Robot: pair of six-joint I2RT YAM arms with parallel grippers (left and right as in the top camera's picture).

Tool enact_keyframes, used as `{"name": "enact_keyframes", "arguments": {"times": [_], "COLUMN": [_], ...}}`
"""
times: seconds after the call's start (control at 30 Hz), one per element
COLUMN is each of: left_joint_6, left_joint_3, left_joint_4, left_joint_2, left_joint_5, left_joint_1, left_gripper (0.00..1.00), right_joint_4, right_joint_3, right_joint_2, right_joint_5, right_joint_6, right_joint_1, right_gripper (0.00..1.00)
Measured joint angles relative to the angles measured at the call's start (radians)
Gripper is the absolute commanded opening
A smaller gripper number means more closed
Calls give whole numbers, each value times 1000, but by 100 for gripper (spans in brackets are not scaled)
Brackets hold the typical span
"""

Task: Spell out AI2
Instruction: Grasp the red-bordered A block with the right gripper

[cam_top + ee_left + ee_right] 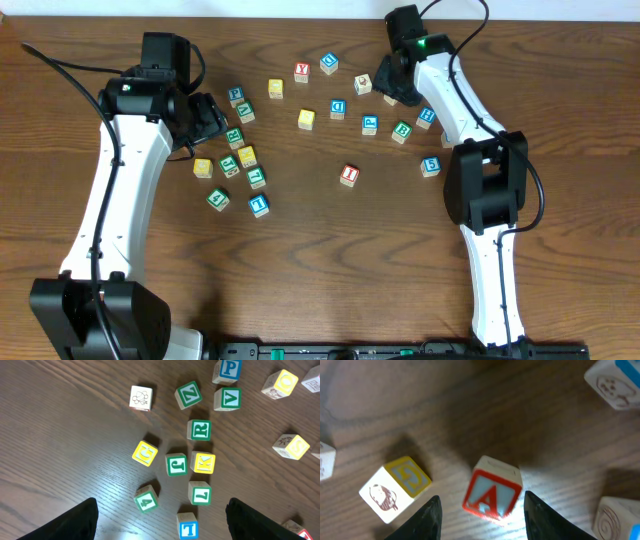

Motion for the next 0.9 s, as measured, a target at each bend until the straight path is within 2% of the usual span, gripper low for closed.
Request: {"name": "enact_keyframes", "arguments": {"times": [0.57,0.83,0.9], "left_joint_6": [0,0,0], "left_joint_3": [0,0,0], "left_joint_4": [0,0,0], "left_joint_2": [0,0,0], "left_joint_5": [-7,-7,-7], "left_joint_1": [0,0,0], "left_gripper": [81,81,81], "right_joint_4": [90,107,112], "right_joint_3": [-57,-96,-96], "right_joint_2": [0,2,2], "right_joint_5": [41,41,41], "right_joint_6": [-16,-78,-104], "right_joint_1": [0,0,0], "right_gripper": [45,38,31]}}
